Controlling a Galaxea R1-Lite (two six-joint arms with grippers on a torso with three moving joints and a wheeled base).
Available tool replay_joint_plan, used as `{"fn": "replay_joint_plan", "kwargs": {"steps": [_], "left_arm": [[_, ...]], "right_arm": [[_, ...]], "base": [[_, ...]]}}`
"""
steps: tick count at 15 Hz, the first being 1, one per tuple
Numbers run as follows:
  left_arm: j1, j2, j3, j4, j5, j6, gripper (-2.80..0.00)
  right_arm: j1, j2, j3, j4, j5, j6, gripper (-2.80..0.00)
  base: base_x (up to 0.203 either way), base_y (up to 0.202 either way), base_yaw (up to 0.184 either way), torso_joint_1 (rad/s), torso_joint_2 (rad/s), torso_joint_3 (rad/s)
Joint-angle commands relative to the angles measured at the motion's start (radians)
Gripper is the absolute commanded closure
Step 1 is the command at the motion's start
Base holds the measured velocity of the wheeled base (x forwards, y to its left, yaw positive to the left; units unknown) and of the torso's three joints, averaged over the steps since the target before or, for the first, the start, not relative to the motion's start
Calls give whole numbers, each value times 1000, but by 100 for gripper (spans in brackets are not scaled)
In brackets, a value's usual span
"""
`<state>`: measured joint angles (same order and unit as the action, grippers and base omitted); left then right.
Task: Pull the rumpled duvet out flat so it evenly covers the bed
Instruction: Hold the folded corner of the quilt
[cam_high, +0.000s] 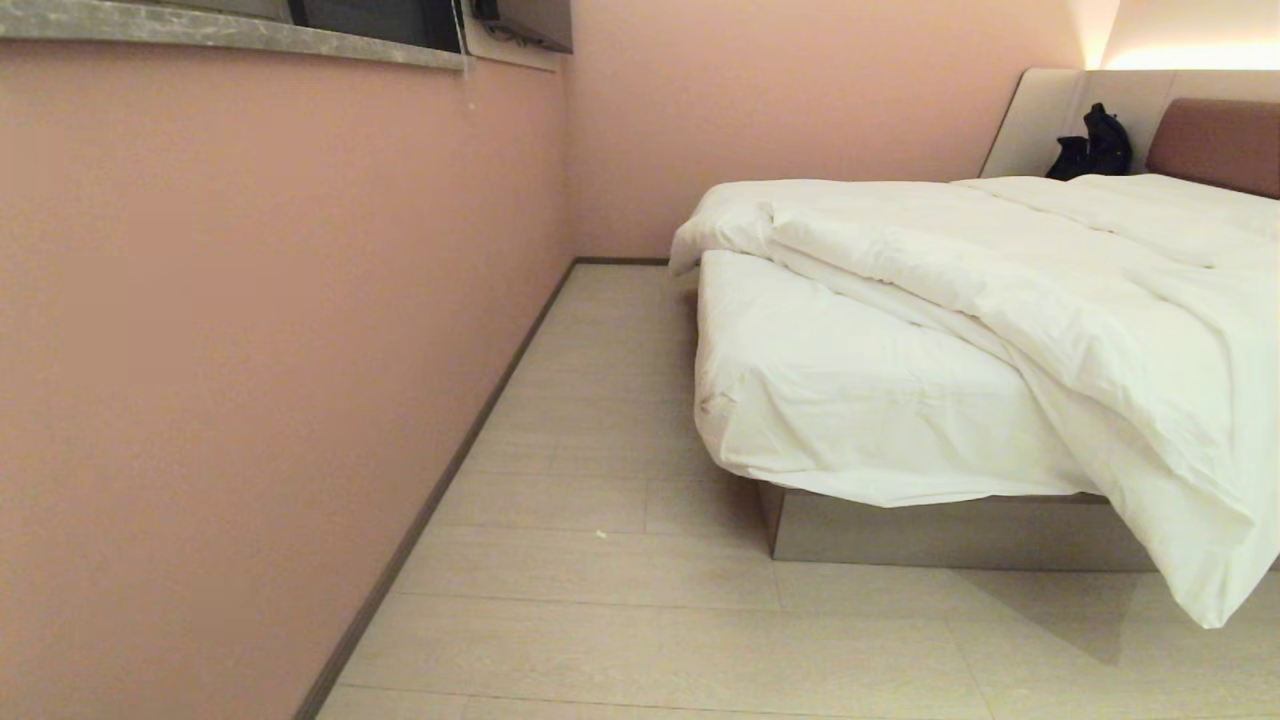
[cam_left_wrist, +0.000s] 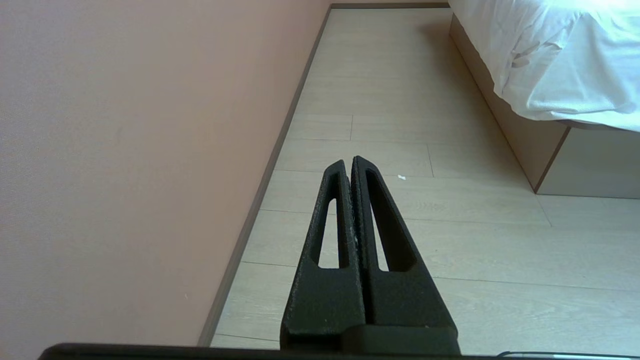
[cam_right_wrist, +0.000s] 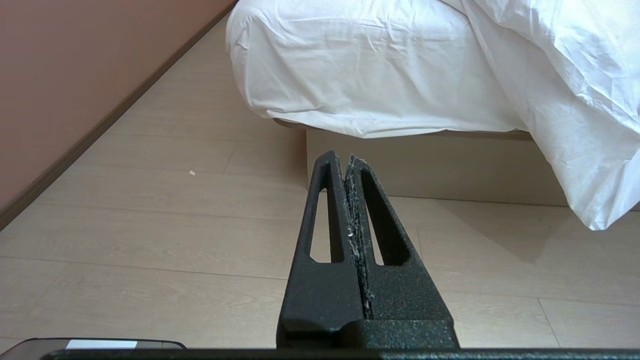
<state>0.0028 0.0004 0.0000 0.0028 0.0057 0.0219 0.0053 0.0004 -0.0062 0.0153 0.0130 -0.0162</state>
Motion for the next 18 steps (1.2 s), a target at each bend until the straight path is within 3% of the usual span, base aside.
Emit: {"fn": "replay_joint_plan", "kwargs": {"steps": [1, 6, 18], "left_arm": [[0, 0, 0, 0, 0, 0, 0], [0, 0, 0, 0, 0, -2, 0], [0, 0, 0, 0, 2, -5, 0]], "right_arm": [[1, 1, 0, 0, 1, -1, 0], [1, 1, 0, 0, 1, -1, 0], [1, 1, 0, 0, 1, -1, 0]], "base": [[0, 0, 0, 0, 0, 0], [11, 0, 0, 0, -1, 1], [193, 0, 0, 2, 2, 3]]}}
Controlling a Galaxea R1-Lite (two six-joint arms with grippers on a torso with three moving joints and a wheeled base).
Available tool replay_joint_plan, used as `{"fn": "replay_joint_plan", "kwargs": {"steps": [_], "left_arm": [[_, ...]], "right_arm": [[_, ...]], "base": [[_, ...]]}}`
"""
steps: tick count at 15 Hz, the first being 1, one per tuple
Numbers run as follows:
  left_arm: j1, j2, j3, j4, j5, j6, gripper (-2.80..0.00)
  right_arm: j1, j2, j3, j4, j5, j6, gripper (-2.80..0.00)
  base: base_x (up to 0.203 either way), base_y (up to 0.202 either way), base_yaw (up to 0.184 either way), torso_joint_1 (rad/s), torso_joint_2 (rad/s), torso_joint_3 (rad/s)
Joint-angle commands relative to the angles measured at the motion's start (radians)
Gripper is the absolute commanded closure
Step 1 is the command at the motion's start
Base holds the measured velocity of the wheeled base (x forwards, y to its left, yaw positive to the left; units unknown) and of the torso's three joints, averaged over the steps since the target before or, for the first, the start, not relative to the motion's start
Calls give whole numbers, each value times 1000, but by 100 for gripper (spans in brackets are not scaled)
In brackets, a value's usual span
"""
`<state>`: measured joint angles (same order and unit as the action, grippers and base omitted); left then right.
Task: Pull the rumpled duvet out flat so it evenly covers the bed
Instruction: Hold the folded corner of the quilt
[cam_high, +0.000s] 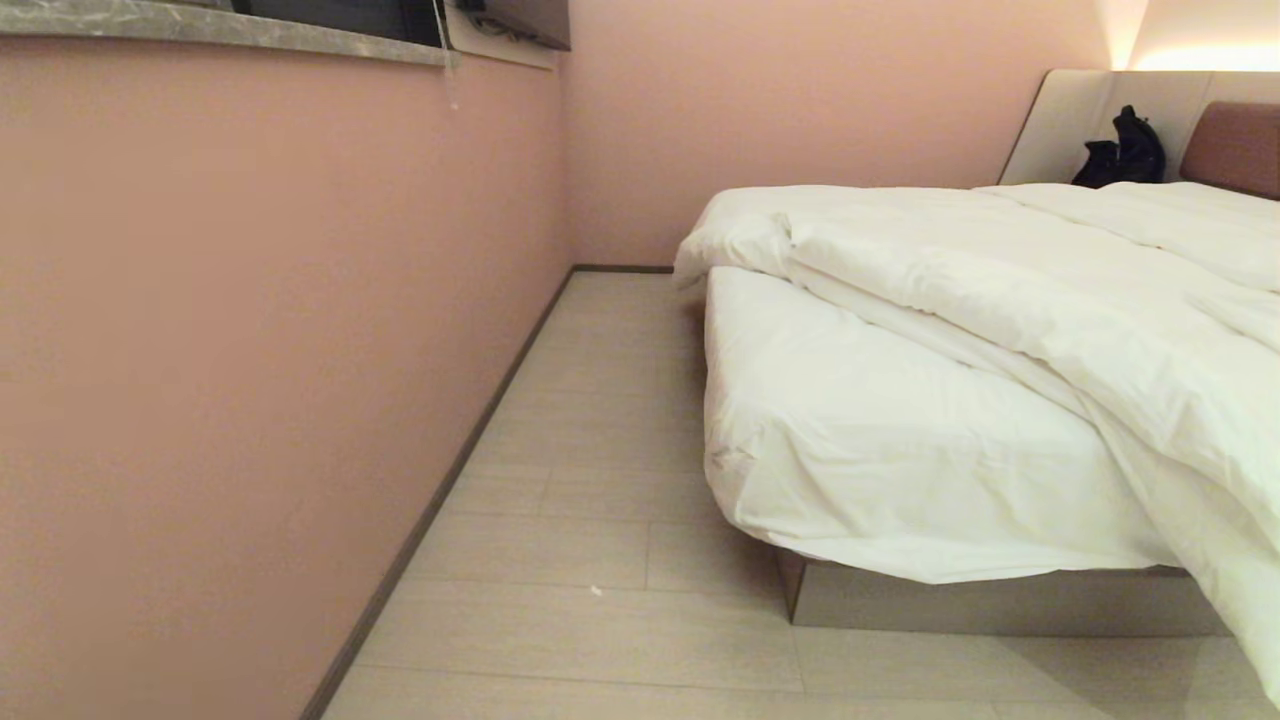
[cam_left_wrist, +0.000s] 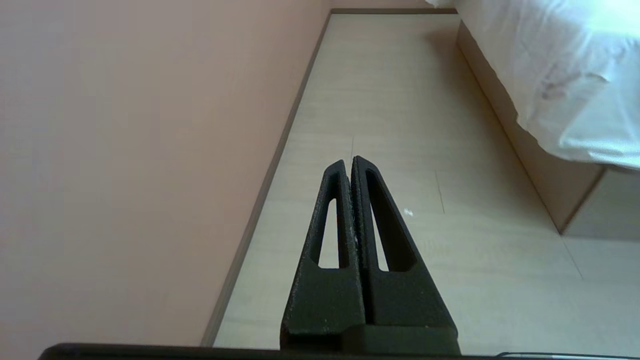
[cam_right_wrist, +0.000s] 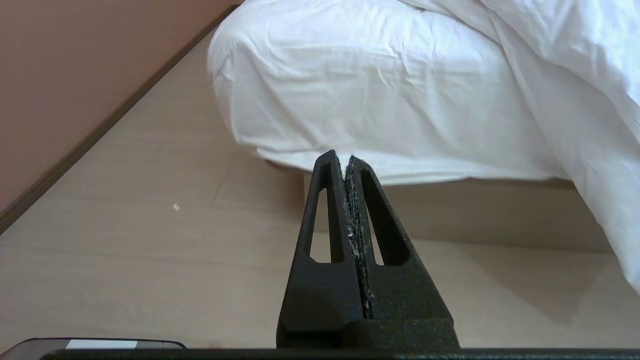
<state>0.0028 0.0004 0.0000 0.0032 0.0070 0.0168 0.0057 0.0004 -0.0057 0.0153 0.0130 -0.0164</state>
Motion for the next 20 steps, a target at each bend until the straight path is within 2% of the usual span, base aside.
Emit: {"fn": "replay_joint_plan", "kwargs": {"steps": [1, 17, 20], "left_arm": [[0, 0, 0, 0, 1, 0, 0], [0, 0, 0, 1, 1, 1, 0], [0, 0, 0, 0, 1, 0, 0]], "right_arm": [[0, 1, 0, 0, 1, 0, 0], [0, 1, 0, 0, 1, 0, 0], [0, 1, 0, 0, 1, 0, 0]], "base": [[198, 0, 2, 3, 7, -2], [197, 0, 0, 2, 3, 2], [72, 0, 0, 7, 1, 2]]}}
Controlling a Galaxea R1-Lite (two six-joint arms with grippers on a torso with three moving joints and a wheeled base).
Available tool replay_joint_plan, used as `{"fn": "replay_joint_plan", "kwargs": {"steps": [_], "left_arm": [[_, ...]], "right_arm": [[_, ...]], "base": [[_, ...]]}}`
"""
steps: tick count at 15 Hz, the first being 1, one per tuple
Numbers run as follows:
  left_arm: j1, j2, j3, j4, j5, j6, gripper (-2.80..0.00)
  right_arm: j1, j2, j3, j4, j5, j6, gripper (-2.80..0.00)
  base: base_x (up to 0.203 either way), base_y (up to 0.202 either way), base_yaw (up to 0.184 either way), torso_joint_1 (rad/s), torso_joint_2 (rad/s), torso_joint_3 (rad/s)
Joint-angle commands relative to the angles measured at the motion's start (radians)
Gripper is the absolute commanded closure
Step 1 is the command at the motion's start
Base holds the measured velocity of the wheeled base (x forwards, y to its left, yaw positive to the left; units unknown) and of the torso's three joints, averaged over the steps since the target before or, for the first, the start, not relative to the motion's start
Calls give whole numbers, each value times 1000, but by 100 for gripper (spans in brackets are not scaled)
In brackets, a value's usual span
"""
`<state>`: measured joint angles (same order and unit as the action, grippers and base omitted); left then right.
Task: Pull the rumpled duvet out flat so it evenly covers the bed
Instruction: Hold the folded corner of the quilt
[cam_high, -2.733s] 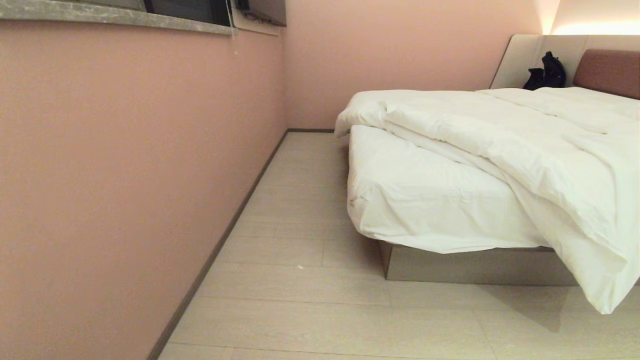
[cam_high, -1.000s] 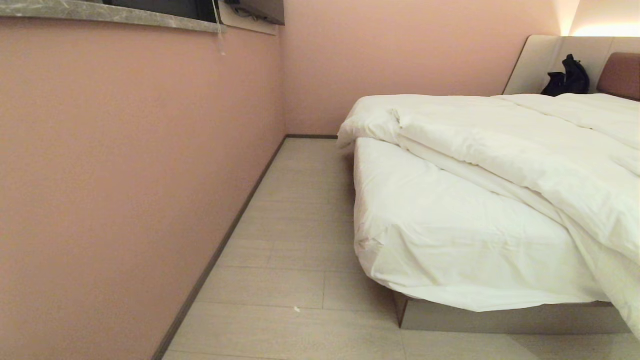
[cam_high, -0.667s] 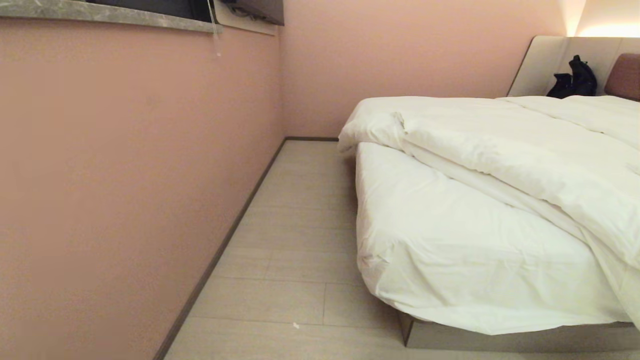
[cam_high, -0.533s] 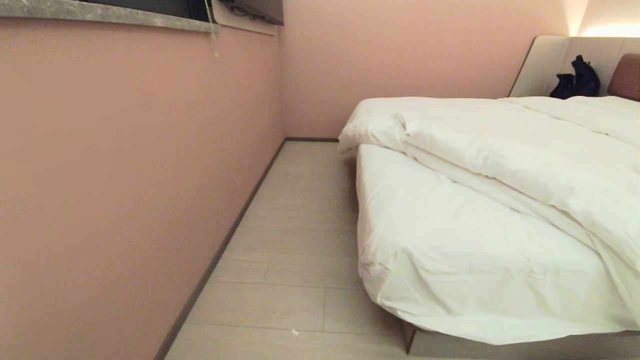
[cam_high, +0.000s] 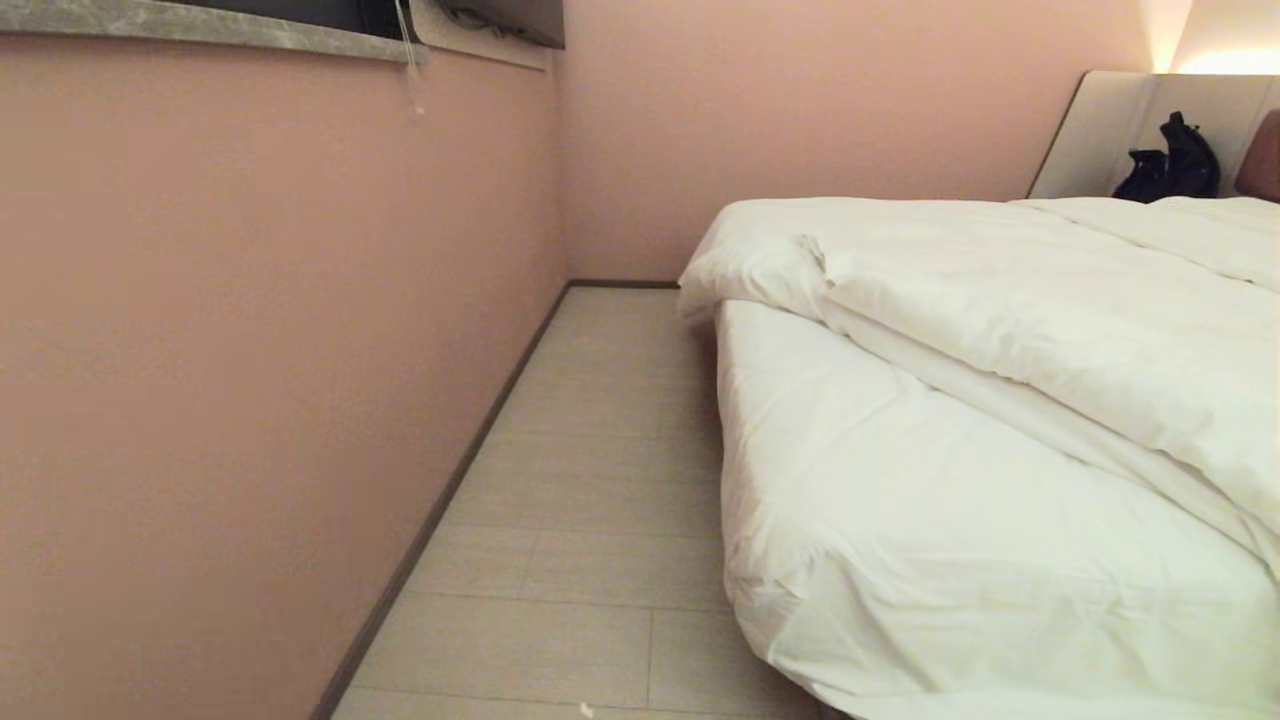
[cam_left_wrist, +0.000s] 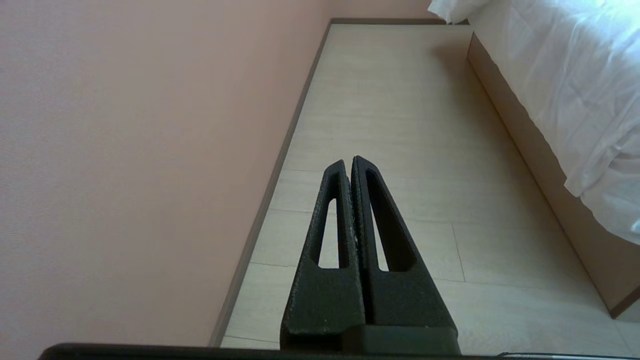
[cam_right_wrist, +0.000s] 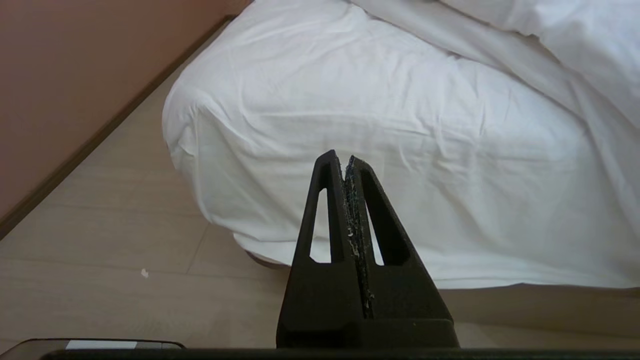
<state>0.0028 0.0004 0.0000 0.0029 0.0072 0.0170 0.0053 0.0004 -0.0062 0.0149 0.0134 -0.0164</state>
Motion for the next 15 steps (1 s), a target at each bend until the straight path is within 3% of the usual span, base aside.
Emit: {"fn": "replay_joint_plan", "kwargs": {"steps": [1, 15], "left_arm": [[0, 0, 0, 0, -1, 2, 0], [0, 0, 0, 3, -1, 11, 0]], "right_arm": [[1, 1, 0, 0, 0, 0, 0], [1, 1, 0, 0, 0, 0, 0]], "base": [[0, 0, 0, 0, 0, 0], [0, 0, 0, 0, 0, 0]]}}
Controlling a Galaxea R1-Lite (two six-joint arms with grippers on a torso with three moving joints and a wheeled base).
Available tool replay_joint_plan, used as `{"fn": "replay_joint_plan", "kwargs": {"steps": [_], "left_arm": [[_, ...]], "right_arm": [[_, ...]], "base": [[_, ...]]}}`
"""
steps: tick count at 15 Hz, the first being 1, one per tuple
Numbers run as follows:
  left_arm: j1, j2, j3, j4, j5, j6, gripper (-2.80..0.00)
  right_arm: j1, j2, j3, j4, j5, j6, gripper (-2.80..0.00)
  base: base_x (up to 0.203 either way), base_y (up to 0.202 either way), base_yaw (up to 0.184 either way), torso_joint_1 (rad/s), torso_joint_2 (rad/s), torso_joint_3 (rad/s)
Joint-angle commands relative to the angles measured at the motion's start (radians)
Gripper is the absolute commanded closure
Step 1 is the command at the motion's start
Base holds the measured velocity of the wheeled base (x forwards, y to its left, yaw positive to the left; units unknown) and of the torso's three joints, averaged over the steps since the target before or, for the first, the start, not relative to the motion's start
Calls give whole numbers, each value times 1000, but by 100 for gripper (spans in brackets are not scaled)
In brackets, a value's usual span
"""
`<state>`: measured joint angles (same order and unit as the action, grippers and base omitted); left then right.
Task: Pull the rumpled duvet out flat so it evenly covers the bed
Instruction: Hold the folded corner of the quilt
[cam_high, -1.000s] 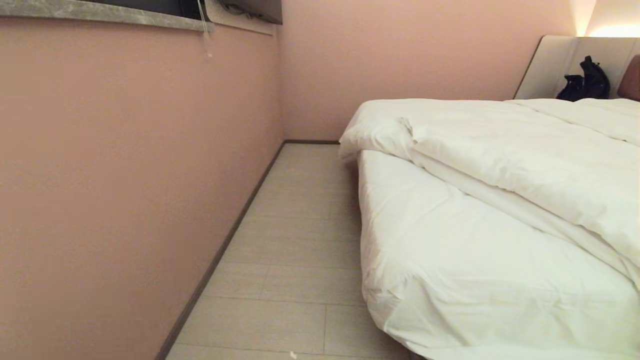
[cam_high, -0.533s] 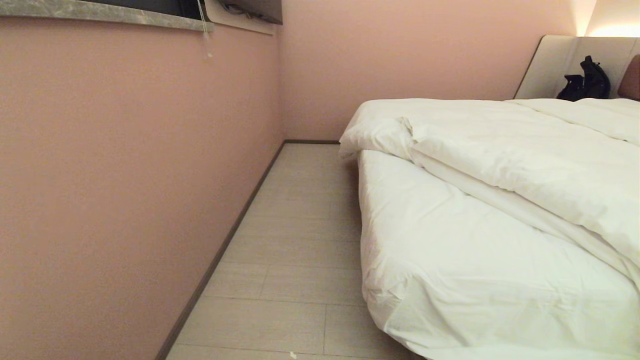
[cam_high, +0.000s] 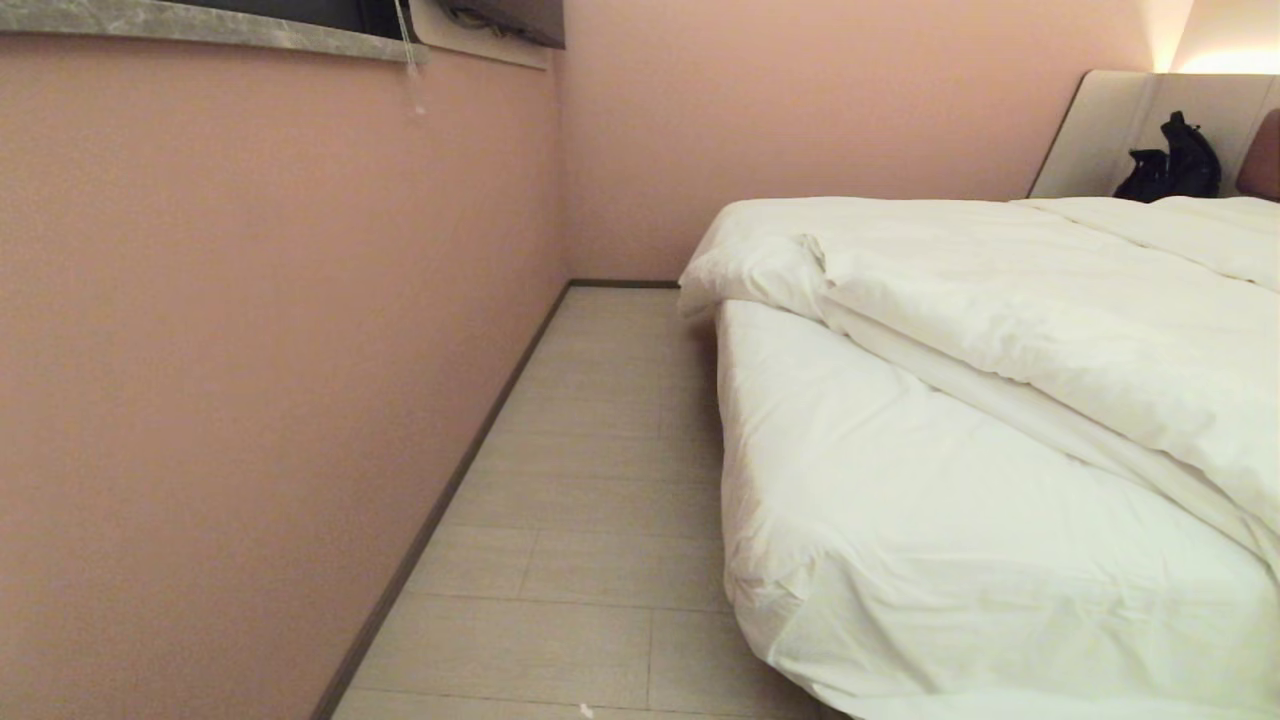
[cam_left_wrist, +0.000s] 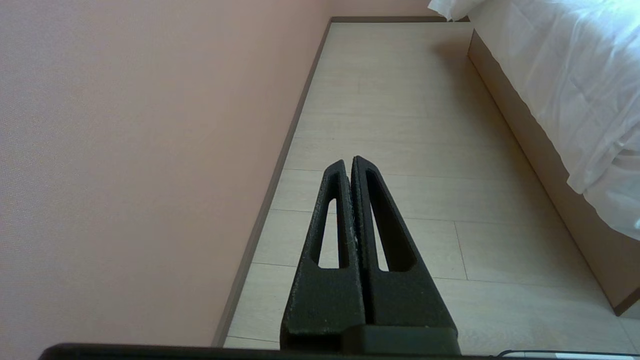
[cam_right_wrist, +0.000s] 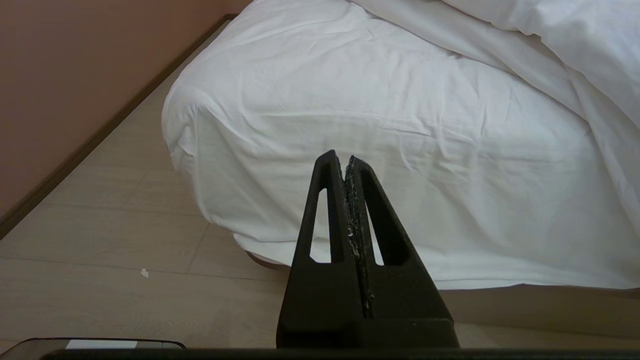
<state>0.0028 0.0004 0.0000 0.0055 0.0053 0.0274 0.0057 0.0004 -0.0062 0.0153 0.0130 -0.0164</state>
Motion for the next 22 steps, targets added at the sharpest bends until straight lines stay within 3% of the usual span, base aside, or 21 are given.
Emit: {"fn": "replay_joint_plan", "kwargs": {"steps": [1, 10, 22], "left_arm": [[0, 0, 0, 1, 1, 0, 0], [0, 0, -2, 2, 1, 0, 0], [0, 0, -1, 2, 1, 0, 0]], "right_arm": [[0, 1, 0, 0, 1, 0, 0], [0, 1, 0, 0, 1, 0, 0], [0, 1, 0, 0, 1, 0, 0]], "base": [[0, 0, 0, 0, 0, 0], [1, -6, 1, 0, 0, 0], [0, -185, 1, 1, 4, 3]]}}
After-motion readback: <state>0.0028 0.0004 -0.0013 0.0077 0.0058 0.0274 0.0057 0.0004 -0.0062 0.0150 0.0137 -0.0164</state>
